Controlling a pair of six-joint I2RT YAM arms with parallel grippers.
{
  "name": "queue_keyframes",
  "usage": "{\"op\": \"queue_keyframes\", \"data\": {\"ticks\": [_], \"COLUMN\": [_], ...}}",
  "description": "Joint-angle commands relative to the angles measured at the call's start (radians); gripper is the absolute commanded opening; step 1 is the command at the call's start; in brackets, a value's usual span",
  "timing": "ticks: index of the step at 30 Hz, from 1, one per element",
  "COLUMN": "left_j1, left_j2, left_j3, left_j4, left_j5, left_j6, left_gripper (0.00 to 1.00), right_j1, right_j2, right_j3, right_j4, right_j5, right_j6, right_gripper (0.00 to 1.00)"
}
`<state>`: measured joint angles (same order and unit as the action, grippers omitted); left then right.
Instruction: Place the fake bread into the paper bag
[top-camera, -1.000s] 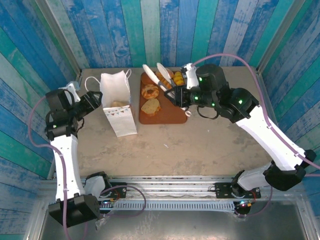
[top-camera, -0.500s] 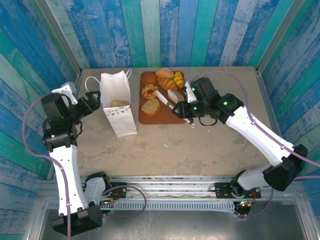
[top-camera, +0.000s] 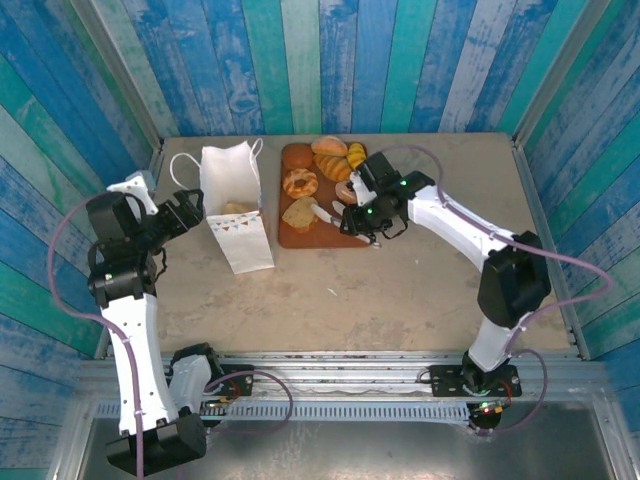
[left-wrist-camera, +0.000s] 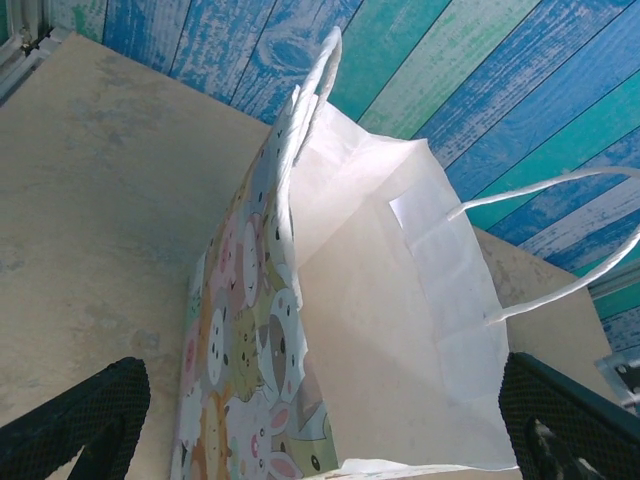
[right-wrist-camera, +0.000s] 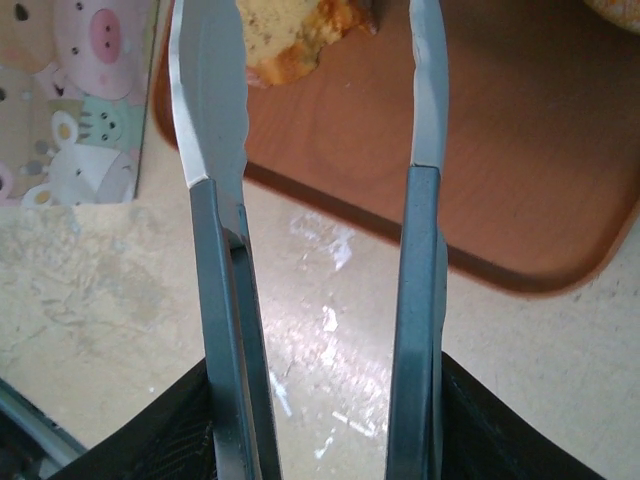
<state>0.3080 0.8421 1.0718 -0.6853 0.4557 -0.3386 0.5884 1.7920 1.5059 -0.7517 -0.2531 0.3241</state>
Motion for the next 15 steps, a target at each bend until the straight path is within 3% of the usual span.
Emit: {"op": "queue_keyframes", "data": {"ticks": [1, 15], "left_j1": [0.006, 0.005], "left_j2": [-0.008, 0.019], "left_j3": [-0.010, -0.016], "left_j4": [-0.012, -0.017], "left_j5": [-0.027, -0.018], "left_j6": [0.027, 0.072], "left_gripper": [0.94, 0.94], "right_j1": [-0.031, -0.064], "right_j2": [0.064, 0.334], "right_j3": [0.081, 0.310], "right_j4": [-0.011, -0.092], "right_j5": [-0.030, -0.139], "right_j6": [-0.062, -0.129], "right_gripper": [0.51, 0.47]}}
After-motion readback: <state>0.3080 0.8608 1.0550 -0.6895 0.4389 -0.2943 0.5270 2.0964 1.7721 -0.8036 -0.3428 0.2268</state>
